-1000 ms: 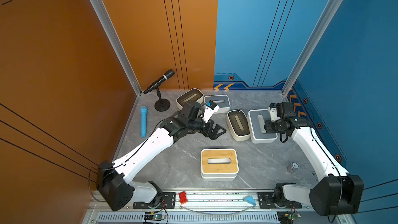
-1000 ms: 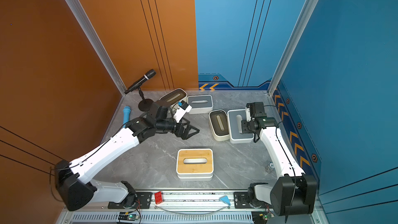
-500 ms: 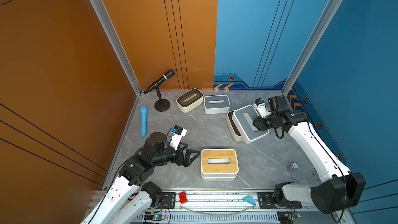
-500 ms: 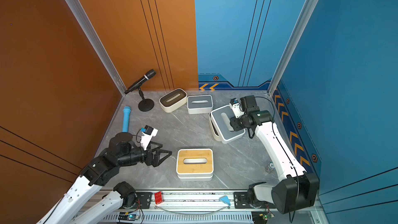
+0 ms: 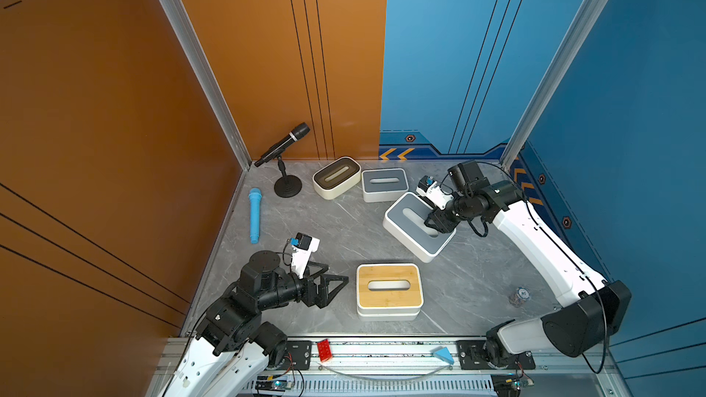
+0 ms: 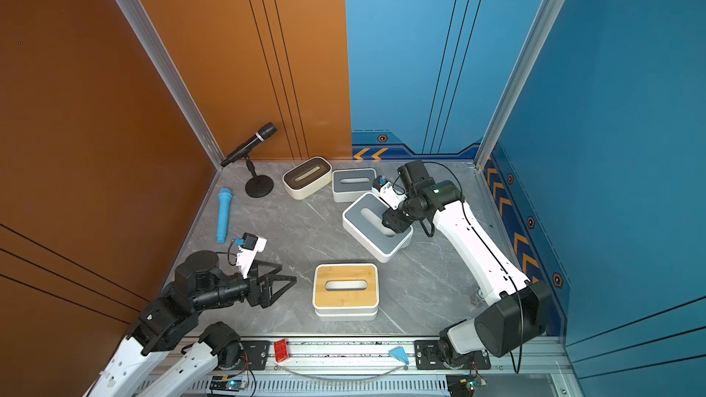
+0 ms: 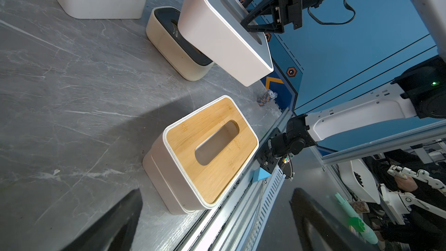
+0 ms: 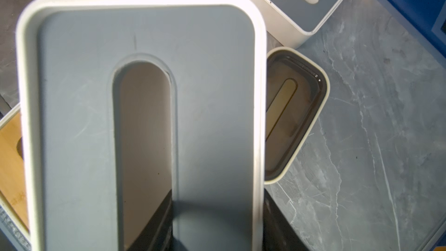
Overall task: Stack the tissue boxes
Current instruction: Place the tissue box at the tissue box.
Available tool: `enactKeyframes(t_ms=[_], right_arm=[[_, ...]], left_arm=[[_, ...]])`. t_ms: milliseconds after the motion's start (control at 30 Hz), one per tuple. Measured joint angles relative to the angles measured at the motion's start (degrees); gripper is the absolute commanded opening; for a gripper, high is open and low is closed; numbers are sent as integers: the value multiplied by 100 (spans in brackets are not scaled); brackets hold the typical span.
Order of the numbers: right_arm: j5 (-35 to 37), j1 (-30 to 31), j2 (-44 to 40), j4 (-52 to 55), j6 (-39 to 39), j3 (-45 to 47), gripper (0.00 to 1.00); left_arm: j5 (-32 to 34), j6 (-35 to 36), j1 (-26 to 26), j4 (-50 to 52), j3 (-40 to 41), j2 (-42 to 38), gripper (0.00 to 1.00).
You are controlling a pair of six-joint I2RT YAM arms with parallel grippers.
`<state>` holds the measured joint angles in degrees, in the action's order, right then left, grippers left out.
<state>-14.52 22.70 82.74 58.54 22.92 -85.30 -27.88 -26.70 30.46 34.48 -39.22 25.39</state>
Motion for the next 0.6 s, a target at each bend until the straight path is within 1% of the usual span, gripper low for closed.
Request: enactKeyframes(t_ms=[100,333,600], right_arm=[[-42,188,48,210,304,-164,34],[-37,876,284,737,892,-420,33],[-57,1067,341,1117,1305,-758,33]], left_arm=[[-4,-39,44,-22,2,-105,98],[-9,-81,199,-39,35,-118,98],[-24,-83,437,-39,46,-142,98]])
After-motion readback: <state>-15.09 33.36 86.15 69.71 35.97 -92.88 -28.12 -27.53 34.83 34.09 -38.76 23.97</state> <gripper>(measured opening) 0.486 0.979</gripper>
